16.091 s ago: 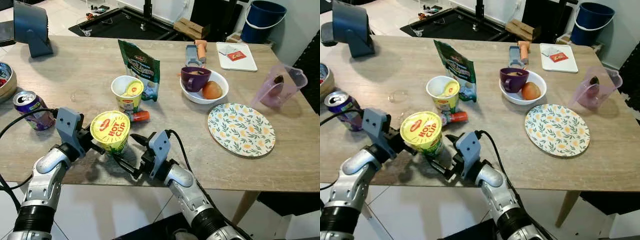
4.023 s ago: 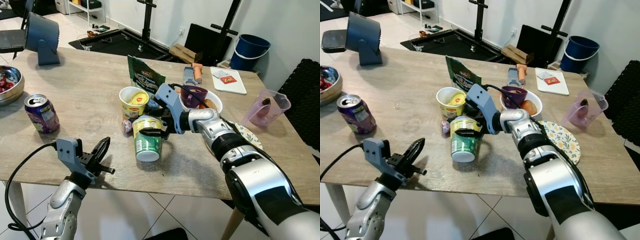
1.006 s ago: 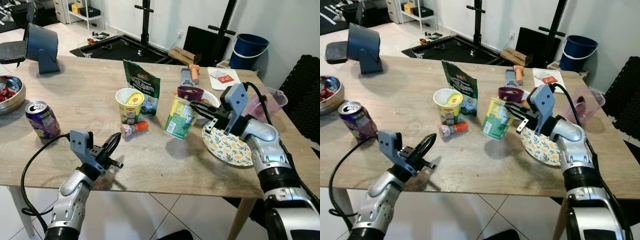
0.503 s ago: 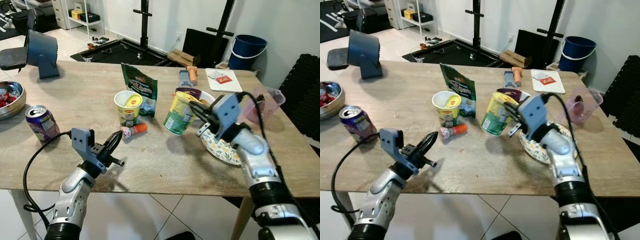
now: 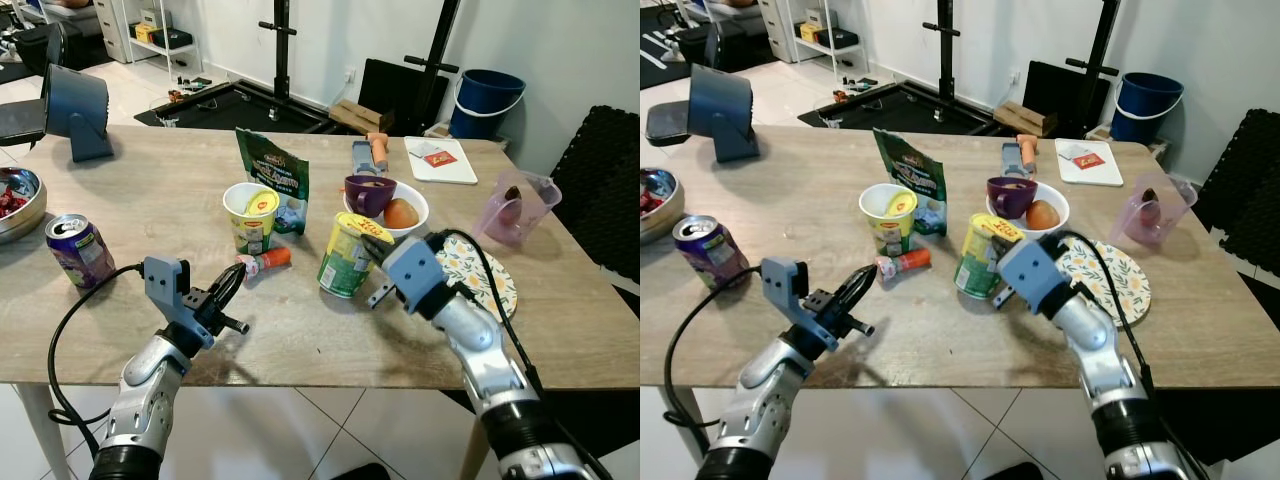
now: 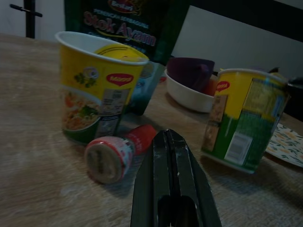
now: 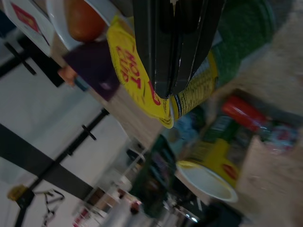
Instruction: Restocking fridge
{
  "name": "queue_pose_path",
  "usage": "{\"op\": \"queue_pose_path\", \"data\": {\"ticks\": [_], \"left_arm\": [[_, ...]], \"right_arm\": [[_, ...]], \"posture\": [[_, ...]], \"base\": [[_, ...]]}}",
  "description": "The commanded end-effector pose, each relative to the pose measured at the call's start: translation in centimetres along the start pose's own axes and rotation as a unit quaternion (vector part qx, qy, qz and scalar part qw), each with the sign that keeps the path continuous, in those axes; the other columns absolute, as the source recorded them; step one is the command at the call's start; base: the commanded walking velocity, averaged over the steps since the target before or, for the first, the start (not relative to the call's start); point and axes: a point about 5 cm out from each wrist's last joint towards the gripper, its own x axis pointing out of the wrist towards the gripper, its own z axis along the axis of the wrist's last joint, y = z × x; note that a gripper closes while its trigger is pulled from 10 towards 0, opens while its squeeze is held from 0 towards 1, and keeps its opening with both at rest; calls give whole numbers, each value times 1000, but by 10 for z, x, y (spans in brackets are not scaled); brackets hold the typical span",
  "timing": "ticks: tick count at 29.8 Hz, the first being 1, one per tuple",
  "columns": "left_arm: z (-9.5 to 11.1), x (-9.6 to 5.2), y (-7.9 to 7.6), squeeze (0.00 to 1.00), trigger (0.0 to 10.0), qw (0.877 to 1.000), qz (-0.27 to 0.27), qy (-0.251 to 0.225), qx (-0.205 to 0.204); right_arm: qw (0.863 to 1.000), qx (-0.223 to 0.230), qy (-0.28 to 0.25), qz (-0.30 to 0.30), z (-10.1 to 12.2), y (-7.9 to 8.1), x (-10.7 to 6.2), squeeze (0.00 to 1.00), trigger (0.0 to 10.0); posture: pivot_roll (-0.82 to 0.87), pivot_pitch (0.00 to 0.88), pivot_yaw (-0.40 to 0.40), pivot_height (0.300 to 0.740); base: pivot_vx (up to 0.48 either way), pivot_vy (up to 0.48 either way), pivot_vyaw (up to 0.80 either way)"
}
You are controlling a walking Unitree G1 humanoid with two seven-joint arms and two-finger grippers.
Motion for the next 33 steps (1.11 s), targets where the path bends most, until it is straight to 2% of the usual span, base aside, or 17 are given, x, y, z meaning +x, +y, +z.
{"op": "queue_pose_path", "data": {"ticks": [1, 7, 9, 10, 12, 13, 14, 22, 24, 25, 26, 27, 28, 29, 30, 32, 33], "left_arm": [[-3, 0, -1, 0, 10000, 1000, -6, 10, 5], [-4, 1, -1, 0, 10000, 1000, -8, 10, 5], [-4, 3, -1, 0, 10000, 1000, -9, 10, 5], [-4, 3, -1, 0, 10000, 1000, -10, 10, 5], [-4, 3, -1, 0, 10000, 1000, -10, 10, 5], [-4, 4, -1, 0, 10000, 1000, -10, 9, 4], [-4, 4, -2, 0, 10000, 1000, -10, 9, 4], [-5, 4, -2, 0, 10000, 1000, -9, 7, 2], [-5, 4, -2, 0, 10000, 1000, -9, 6, 2], [-5, 4, -2, 0, 10000, 1000, -10, 5, 2], [-5, 4, -2, 0, 10000, 1000, -9, 5, 2], [-5, 4, -2, 0, 10000, 1000, -9, 4, 2], [-5, 4, -2, 0, 10000, 1000, -9, 4, 2], [-5, 5, -2, 0, 10000, 1000, -8, 3, 1], [-5, 5, -2, 0, 10000, 1000, -8, 3, 1], [-6, 6, -3, 0, 10000, 1000, -8, 1, 1], [-6, 6, -3, 0, 10000, 1000, -7, 1, 1]], "right_arm": [[1000, 12, 10, 21, -5, 11, -5, 0, 0], [998, 31, -2, 54, -1, 18, -7, 0, 0], [995, 45, 4, 88, -2, 25, -11, 0, 2627], [994, 51, 6, 101, -2, 27, -12, 345, 10000], [992, 63, 8, 108, -2, 28, -13, 345, 10000], [991, 76, 5, 108, 0, 28, -12, 894, 10000], [990, 87, 1, 107, 1, 28, -12, 1000, 10000], [983, 153, -25, 94, 12, 17, -9, 1000, 10000], [980, 175, -31, 85, 13, 12, -8, 910, 10000], [978, 191, -37, 78, 15, 8, -7, 694, 10000], [974, 213, -44, 67, 17, 3, -5, 694, 10000], [966, 249, -48, 46, 20, -4, -2, 502, 10000], [966, 249, -48, 46, 20, -4, -2, 502, 10000], [955, 291, -58, 26, 23, -11, 2, 196, 10000], [955, 291, -58, 26, 23, -11, 2, 196, 10000], [927, 371, -60, 5, 27, -17, 11, 0, 10000], [916, 397, -58, 4, 27, -17, 14, 0, 10000]], "posture": [[80, 69, -14, 740], [75, 67, -10, 740], [72, 66, -9, 740], [72, 66, -9, 740], [72, 66, -9, 740], [71, 65, -9, 740], [71, 65, -9, 740], [69, 59, -16, 740], [70, 58, -19, 740], [70, 58, -19, 740], [69, 55, -21, 740], [71, 51, -26, 740], [71, 51, -26, 740], [70, 49, -29, 740], [70, 49, -29, 740], [71, 46, -32, 740], [71, 46, -32, 740]], "base": [[0, 0, 0], [0, 0, 0], [0, 0, 0], [0, 0, 0], [0, 0, 0], [0, 0, 0], [0, 0, 0], [0, 0, 0], [0, 0, 0], [0, 0, 0], [0, 0, 0], [0, 0, 0], [0, 0, 0], [0, 0, 0], [0, 0, 0], [0, 0, 0], [0, 0, 0]]}}
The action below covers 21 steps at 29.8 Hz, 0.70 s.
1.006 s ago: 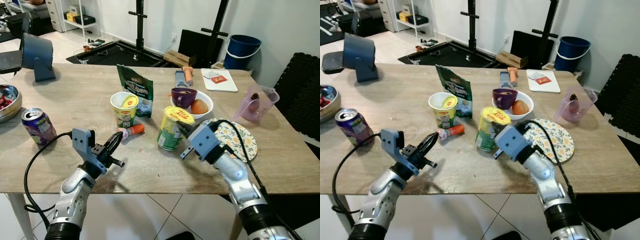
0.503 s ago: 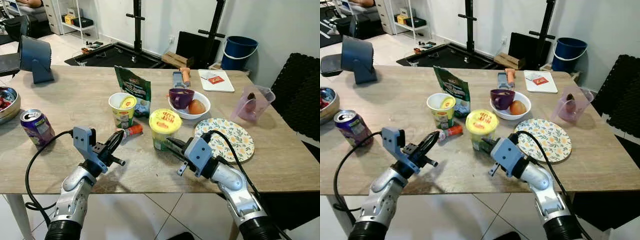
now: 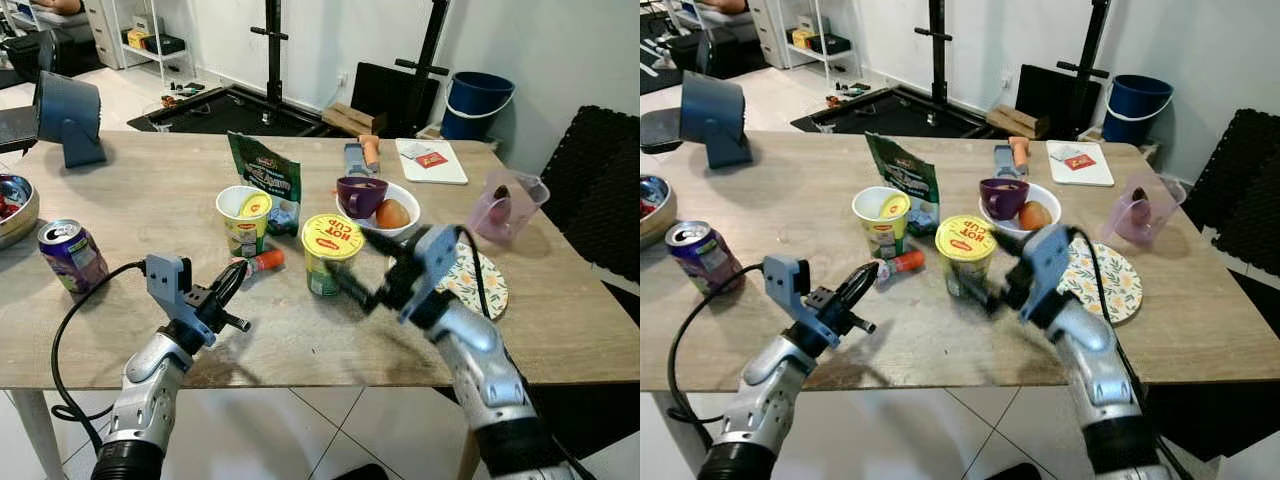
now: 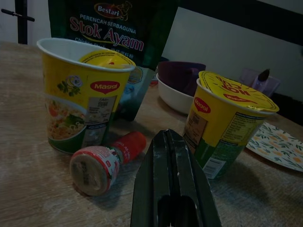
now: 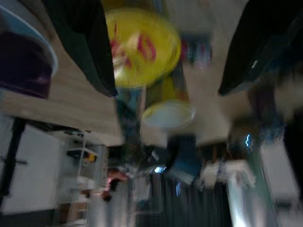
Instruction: Restocking fridge
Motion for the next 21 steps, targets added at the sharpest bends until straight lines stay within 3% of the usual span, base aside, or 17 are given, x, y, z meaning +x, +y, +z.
{"op": "queue_pose_path", "data": {"ticks": [1, 3, 5, 9, 21], "left_arm": [[-4, 2, -3, 0, 10000, 1000, -5, 6, 3], [-4, 2, -4, 0, 10000, 1000, -5, 5, 2], [-4, 2, -4, 0, 10000, 1000, -5, 4, 2], [-5, 3, -6, 0, 10000, 1000, -7, 4, 1], [-9, 4, -12, 0, 10000, 1000, -10, 2, -7]], "right_arm": [[999, 41, 5, -11, -1, -2, -1, 0, 10000], [995, 78, 33, -49, -8, -5, 9, 0, 10000], [993, 83, 54, -63, -12, -6, 13, 0, 10000], [977, 114, 155, -93, -27, -6, 22, 0, 10000], [966, 164, 127, -152, 2, -24, 35, 0, 10000]], "posture": [[71, 46, -32, 740], [74, 43, -34, 740], [74, 43, -34, 740], [81, 42, -37, 740], [81, 42, -40, 740]], "base": [[0, 0, 0], [0, 0, 0], [0, 0, 0], [0, 0, 0], [0, 0, 0]]}}
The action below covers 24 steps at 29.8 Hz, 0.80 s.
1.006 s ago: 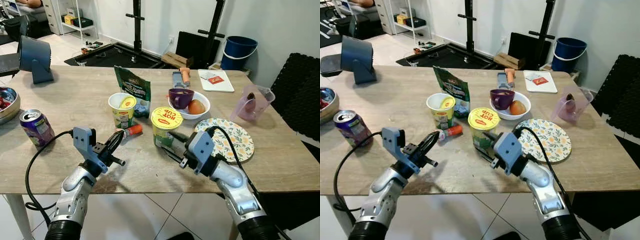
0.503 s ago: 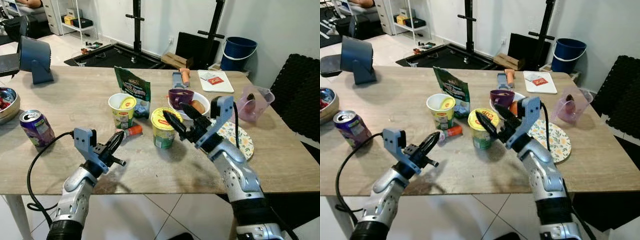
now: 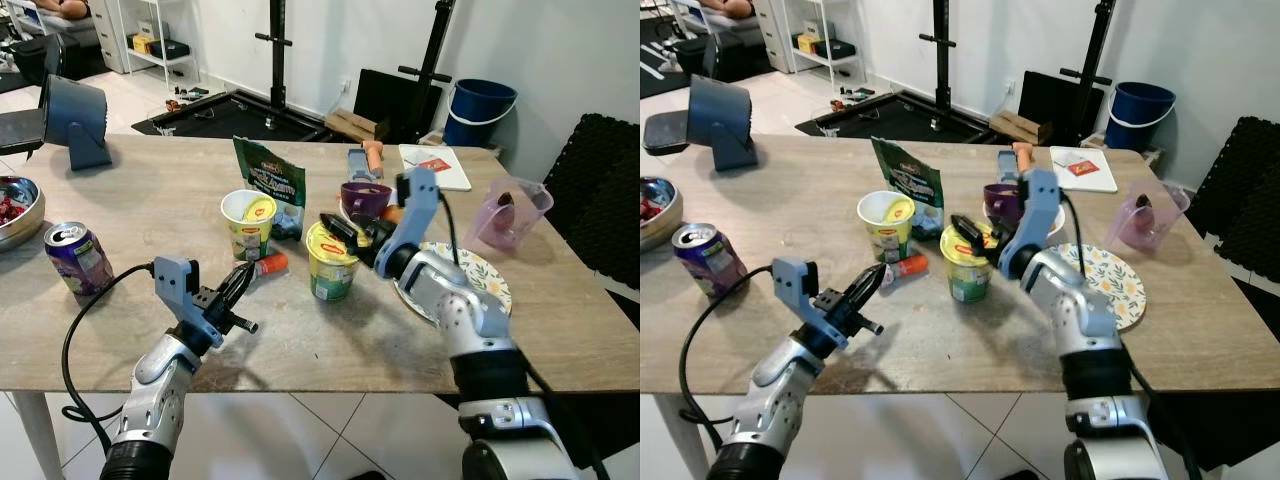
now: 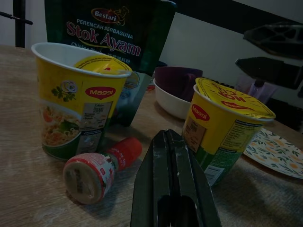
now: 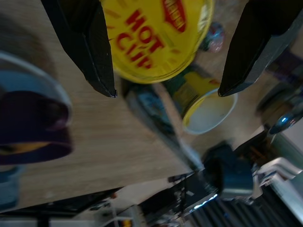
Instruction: Restocking fridge
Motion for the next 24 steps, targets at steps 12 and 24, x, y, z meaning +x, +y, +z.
{"op": "queue_pose_path", "data": {"ticks": [12, 24], "left_arm": [[-6, -1, -5, 0, 10000, 1000, -1, 7, 1], [-7, 0, -6, 0, 10000, 1000, -1, 6, -2]], "right_arm": [[987, 31, 122, -95, -8, -28, -9, 0, 10000], [976, 88, 167, -109, -14, -32, -13, 0, 10000]], "posture": [[75, 47, -46, 740], [69, 52, -51, 740]], "base": [[0, 0, 0], [0, 0, 0]]}}
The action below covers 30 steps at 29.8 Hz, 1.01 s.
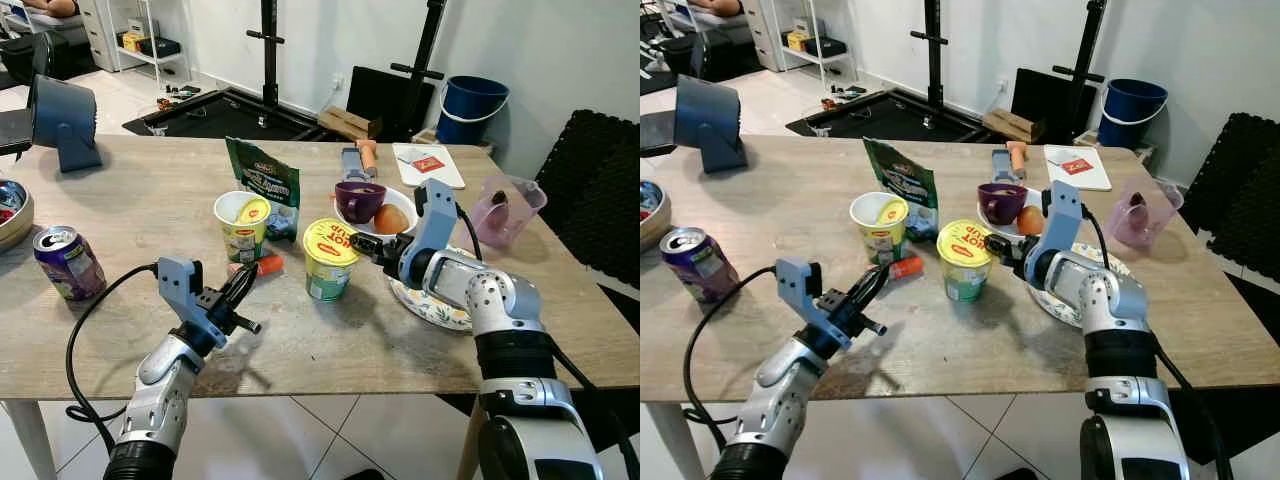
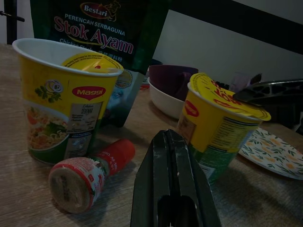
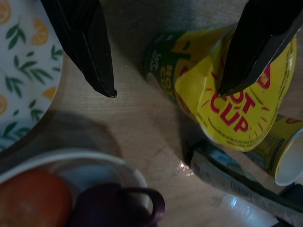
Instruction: Restocking fridge
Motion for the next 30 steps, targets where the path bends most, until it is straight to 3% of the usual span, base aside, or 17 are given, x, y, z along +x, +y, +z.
{"op": "queue_pose_path", "data": {"ticks": [1, 2, 3, 4, 5, 7, 8, 9, 11, 13, 14, 15, 30], "left_arm": [[-6, -2, -4, 0, 10000, 1000, -1, 7, 0], [-6, -2, -4, 0, 10000, 1000, 0, 7, -1], [-6, -2, -4, 0, 10000, 1000, 0, 7, -1], [-7, -2, -4, 0, 10000, 1000, 0, 8, -1], [-7, -2, -4, 0, 10000, 1000, 0, 8, -1], [-7, -2, -4, 0, 10000, 1000, 0, 8, -1], [-7, -2, -4, 0, 10000, 1000, 0, 8, -1], [-7, -2, -4, 0, 10000, 1000, 0, 8, -1], [-7, -2, -4, 0, 10000, 1000, 0, 8, -1], [-7, -2, -5, 0, 10000, 1000, -1, 8, -1], [-7, -2, -5, 0, 10000, 1000, -1, 8, -1], [-7, -2, -5, 0, 10000, 1000, -1, 9, -1], [-9, 0, -6, 0, 10000, 1000, -4, 10, -2]], "right_arm": [[1000, 15, 15, -3, -3, -2, 0, 0, 10000], [999, 28, 22, 4, -4, -2, 0, 0, 9216], [999, 28, 22, 4, -4, -2, 0, 0, 9216], [999, 40, 30, 15, -5, 0, 0, 0, 8314], [998, 51, 36, 23, -6, 2, 0, 0, 8118], [997, 60, 42, 27, -8, 3, 0, 0, 6510], [997, 60, 42, 27, -8, 3, 0, 0, 6510], [997, 62, 42, 27, -9, 2, 0, 0, 5765], [997, 64, 43, 26, -9, 2, 1, 0, 5765], [996, 69, 43, 24, -10, 1, 0, 0, 1137], [996, 69, 43, 24, -10, 1, 0, 0, 1137], [996, 71, 43, 22, -10, 0, 0, 0, 0], [995, 83, 48, 18, -9, -1, -2, 0, 0]], "posture": [[69, 52, -51, 740], [69, 52, -51, 740], [69, 52, -51, 740], [69, 52, -51, 740], [69, 52, -51, 740], [69, 52, -51, 740], [69, 52, -51, 740], [69, 52, -51, 740], [69, 52, -51, 740], [69, 52, -51, 740], [69, 52, -51, 740], [69, 52, -51, 740], [66, 46, -52, 740]], "base": [[0, 0, 0], [0, 0, 0], [0, 0, 0], [0, 0, 0], [0, 0, 0], [0, 0, 0], [0, 0, 0], [0, 0, 0], [0, 0, 0], [0, 0, 0], [0, 0, 0], [0, 0, 0], [0, 0, 0]]}}
